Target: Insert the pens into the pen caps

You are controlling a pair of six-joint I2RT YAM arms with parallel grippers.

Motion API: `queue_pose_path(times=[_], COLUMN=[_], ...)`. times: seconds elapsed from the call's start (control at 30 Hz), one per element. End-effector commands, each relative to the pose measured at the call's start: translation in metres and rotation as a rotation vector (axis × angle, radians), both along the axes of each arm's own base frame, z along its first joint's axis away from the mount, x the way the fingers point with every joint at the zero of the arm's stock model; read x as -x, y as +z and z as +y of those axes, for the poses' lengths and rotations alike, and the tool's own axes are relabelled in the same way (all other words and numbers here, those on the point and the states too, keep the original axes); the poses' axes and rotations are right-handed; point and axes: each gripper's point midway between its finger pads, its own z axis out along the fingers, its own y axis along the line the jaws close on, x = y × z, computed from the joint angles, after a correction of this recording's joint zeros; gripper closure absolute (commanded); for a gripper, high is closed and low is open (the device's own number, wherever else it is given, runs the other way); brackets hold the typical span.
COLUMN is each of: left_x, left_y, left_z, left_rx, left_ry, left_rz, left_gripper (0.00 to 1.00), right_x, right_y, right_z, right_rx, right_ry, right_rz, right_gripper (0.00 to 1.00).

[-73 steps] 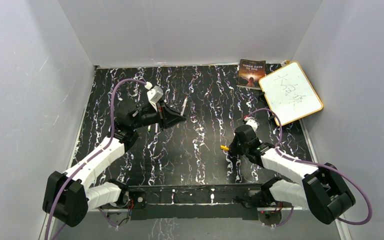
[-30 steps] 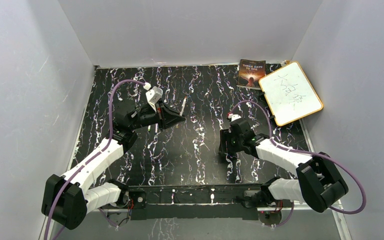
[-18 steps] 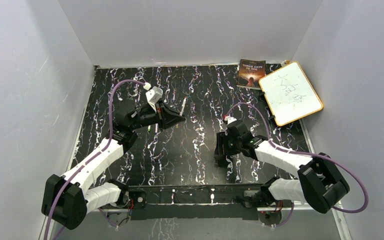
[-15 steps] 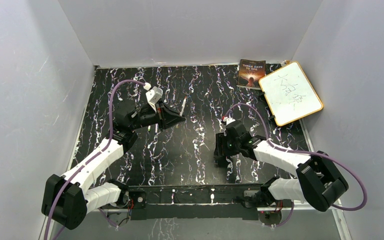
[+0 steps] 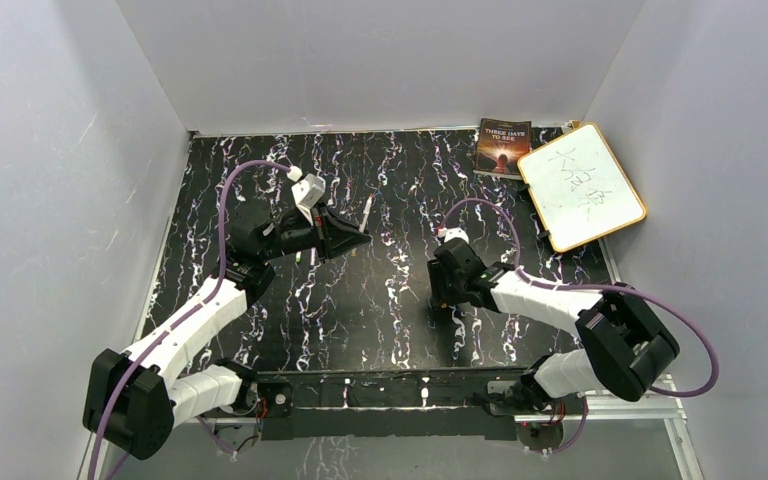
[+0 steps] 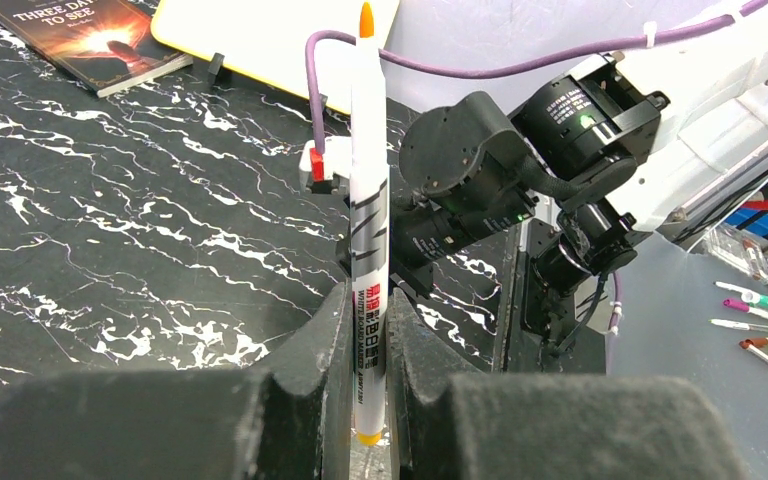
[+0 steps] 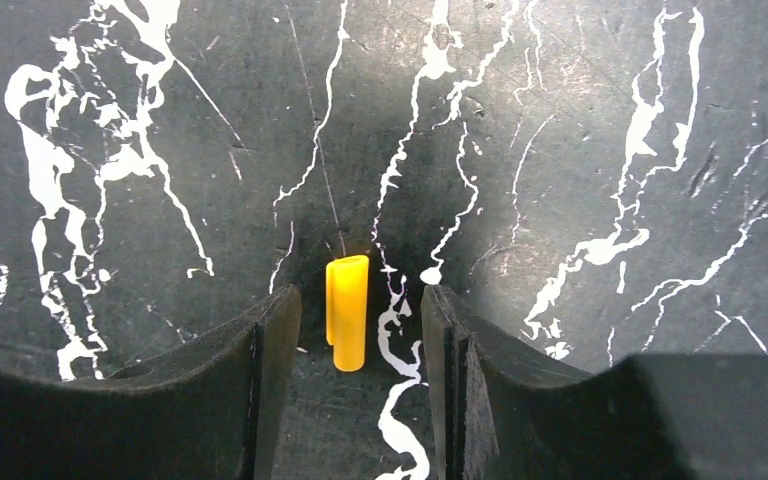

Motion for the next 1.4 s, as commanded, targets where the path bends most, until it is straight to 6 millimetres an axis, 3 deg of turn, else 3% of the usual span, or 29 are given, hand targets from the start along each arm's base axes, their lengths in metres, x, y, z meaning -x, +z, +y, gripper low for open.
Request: queue_pose_path(times=[0.0,0.2,0.53,0.73,0.97,1.17,1.37], left_x=[0.004,0.003,0.004,0.005,0.005,0.008,0.022], left_y=[0.009,0.008,0.008,0.009,0.011,0.01,0.011], left_z=[0.002,0.002,0.003,0.002,-0.001,-0.01,-0.015], left_rx=[0.01,0.007,0.007,0.01,0.051,0.203,0.295], left_ry=[-0.004,-0.003,0.003,-0.003,-0.015,-0.015,0.024], left_rz=[-0.044,-0.041,-0.043,-0.036,-0.003,0.095,0.121], left_gripper=[1.0,1.0,1.0,1.0,1.0,1.0,1.0], right_x=[-0.008,-0.001,0.003,-0.004,-0.035,-0.062,-0.091], right_y=[0.007,0.001,-0.002,0.011,0.073,0.129,0.206], right_z=[-0.007,0.0,0.006,0.02,0.047,0.064,0.079], right_rx=[0.103,0.129,0.133,0.061,-0.095,-0.218,-0.459], right_ry=[-0.038,-0.018,0.005,0.014,0.032,0.031,0.002], right_rz=[-0.055,-0.042,-0.032,-0.069,-0.25,-0.376,-0.527], right_gripper=[0.55,0.63,0.98,1.0,1.0,1.0,1.0])
